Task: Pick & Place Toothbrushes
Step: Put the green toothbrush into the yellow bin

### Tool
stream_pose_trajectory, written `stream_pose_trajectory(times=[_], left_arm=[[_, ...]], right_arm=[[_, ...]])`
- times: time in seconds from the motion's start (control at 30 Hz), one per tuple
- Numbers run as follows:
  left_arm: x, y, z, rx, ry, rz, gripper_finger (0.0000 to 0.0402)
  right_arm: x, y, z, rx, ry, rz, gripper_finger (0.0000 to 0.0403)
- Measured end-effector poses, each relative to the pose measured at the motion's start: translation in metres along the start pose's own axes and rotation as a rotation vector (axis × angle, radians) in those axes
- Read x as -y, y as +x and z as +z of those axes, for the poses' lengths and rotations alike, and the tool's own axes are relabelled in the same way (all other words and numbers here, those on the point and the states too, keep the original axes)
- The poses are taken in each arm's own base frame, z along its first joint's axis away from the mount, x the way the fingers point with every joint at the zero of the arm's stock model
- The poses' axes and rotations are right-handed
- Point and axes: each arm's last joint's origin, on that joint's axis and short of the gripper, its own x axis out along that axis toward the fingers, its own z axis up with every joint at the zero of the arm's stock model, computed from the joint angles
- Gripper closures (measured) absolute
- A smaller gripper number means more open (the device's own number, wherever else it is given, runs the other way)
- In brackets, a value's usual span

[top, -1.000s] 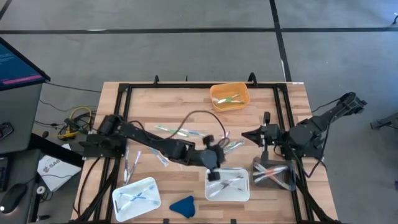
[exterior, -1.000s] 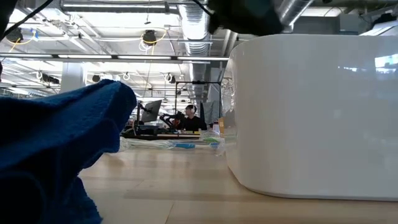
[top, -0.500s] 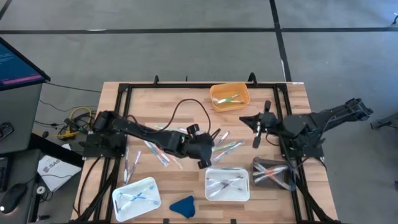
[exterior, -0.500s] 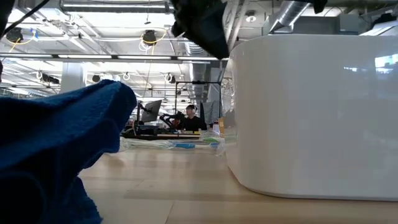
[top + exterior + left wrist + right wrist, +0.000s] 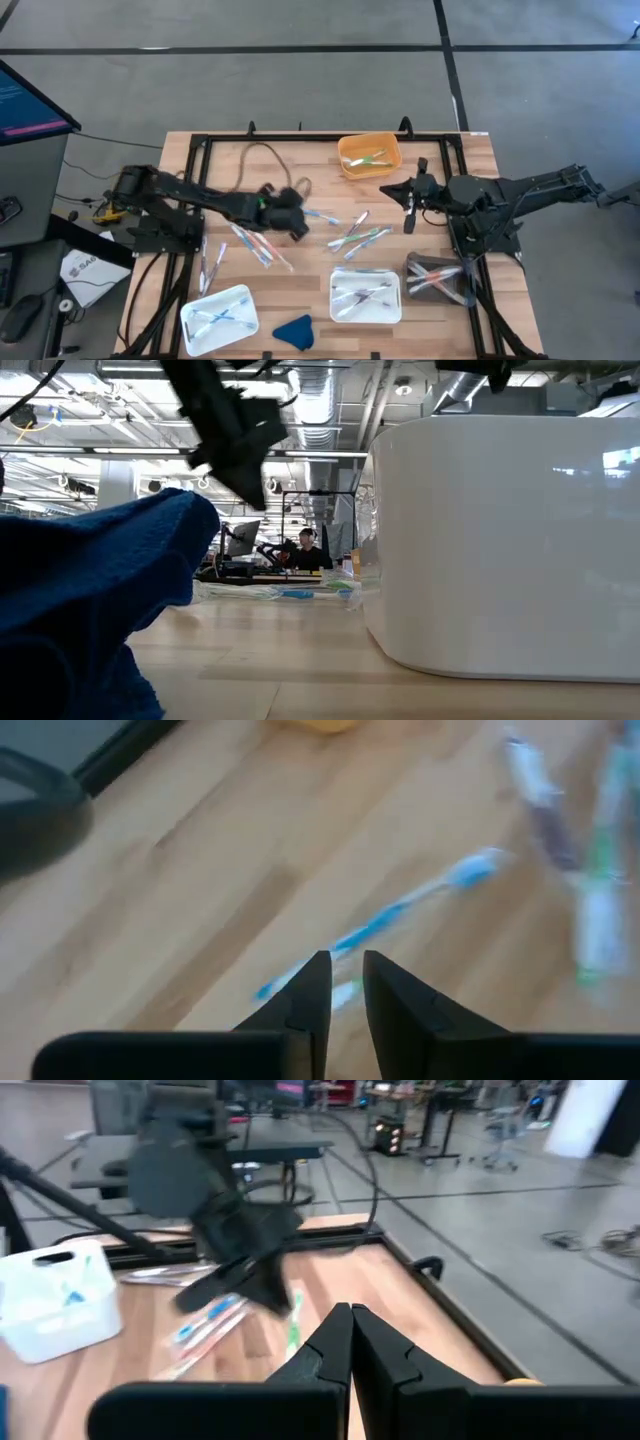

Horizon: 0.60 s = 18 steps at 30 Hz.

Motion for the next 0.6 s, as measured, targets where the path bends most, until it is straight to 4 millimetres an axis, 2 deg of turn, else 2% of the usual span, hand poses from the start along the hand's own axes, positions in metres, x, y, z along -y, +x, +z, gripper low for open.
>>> stream_pose_trajectory(times=[0.13, 0.27, 0.6], left_arm=[[-0.035, 0.007, -0.015, 0.009, -0.118, -0.01, 0.0352], [-0.059, 0.013, -0.025, 0.025, -0.191, -0.045, 0.0352], [-0.082, 0.036, -0.04, -0.108, -0.052, -0.147, 0.0318]], right_arm=[[0.004, 0.006, -0.001, -0.013, 0.04, 0.045, 0.0403], [0.007, 0.014, -0.003, -0.037, 0.074, 0.112, 0.0403], [0.012, 0.031, -0.009, -0.086, 0.097, 0.132, 0.0403]])
